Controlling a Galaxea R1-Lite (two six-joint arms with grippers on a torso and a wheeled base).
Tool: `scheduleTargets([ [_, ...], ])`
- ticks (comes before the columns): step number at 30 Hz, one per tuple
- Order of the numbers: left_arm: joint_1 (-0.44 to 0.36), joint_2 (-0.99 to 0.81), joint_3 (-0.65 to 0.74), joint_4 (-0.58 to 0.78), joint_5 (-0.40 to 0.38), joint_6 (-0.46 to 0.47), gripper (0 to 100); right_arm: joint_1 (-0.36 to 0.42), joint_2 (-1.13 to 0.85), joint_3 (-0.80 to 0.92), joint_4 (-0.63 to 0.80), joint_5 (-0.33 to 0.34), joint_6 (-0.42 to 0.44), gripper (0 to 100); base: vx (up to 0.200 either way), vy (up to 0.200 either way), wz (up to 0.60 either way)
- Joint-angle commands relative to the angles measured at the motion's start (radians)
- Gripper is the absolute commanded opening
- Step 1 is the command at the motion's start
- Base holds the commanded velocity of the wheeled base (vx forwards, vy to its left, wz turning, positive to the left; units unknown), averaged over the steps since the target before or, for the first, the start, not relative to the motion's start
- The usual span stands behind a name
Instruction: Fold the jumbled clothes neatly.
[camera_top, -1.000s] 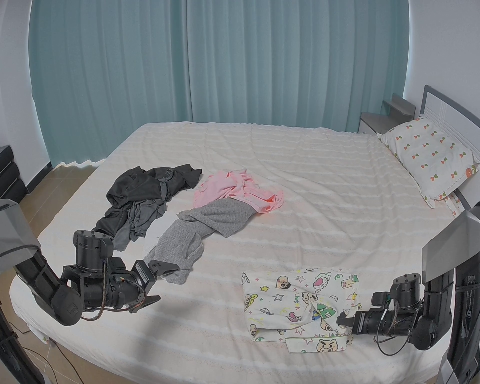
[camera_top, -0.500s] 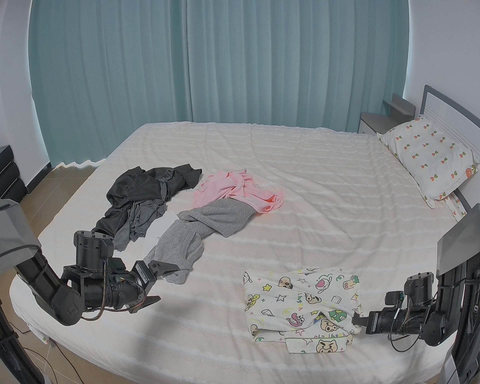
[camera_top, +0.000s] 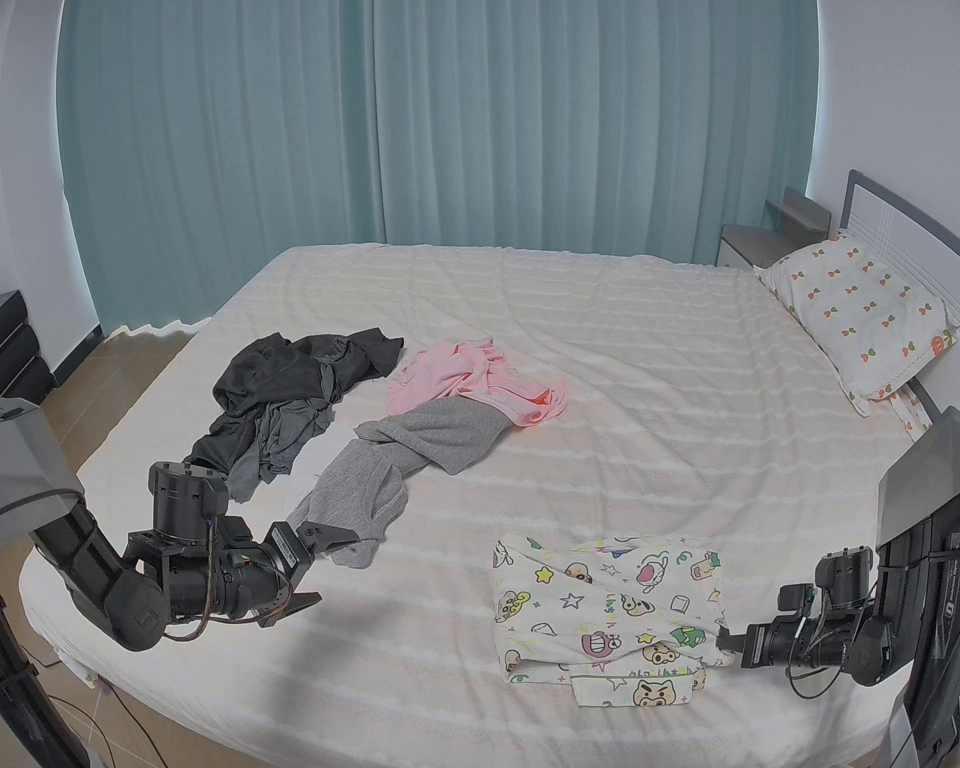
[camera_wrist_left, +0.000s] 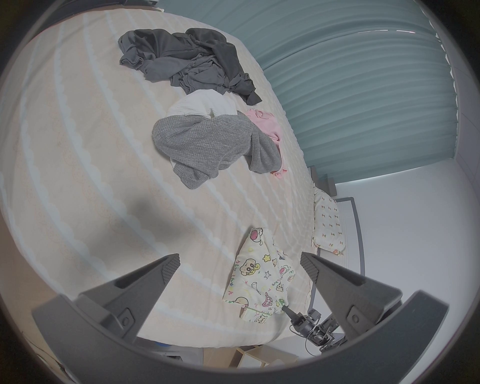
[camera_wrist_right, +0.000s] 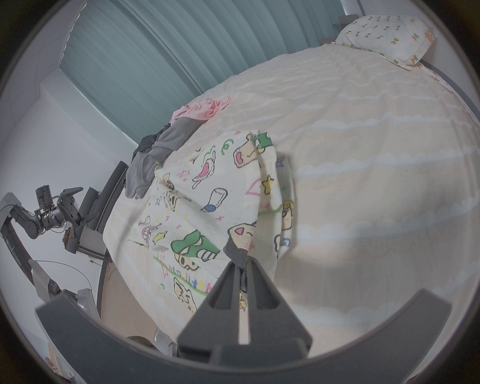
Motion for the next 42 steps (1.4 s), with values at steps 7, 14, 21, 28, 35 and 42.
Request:
scheduleTargets([
  [7,0.000,0.006,-0.003,0.000,0.000,0.000,100,-0.007,-0.018,0.033,0.004,0.043,-0.032,100,0.000,0.000,0.00],
  [14,0.000,0.006,0.000,0.000,0.000,0.000,100,-0.070,-0.039,-0.025,-0.014,0.047,-0.035,100,0.000,0.000,0.00],
  [21,-0.005,0.008,0.002,0.000,-0.002,-0.002,100,-0.016,-0.041,-0.256,0.067,0.017,0.080,100,0.000,0.000,0.00],
  [28,-0.008,0.006,0.009,-0.002,-0.009,-0.003,100,0.024,0.034,-0.566,0.345,-0.015,0.141,100,0.000,0.000,0.00],
  [35,-0.016,0.015,0.009,-0.002,-0.009,-0.003,100,0.045,0.060,-0.603,0.360,-0.010,0.166,100,0.000,0.000,0.00],
  [42,-0.016,0.018,0.009,-0.002,-0.009,-0.002,100,0.047,0.056,-0.606,0.359,-0.010,0.166,0,0.000,0.000,0.00],
])
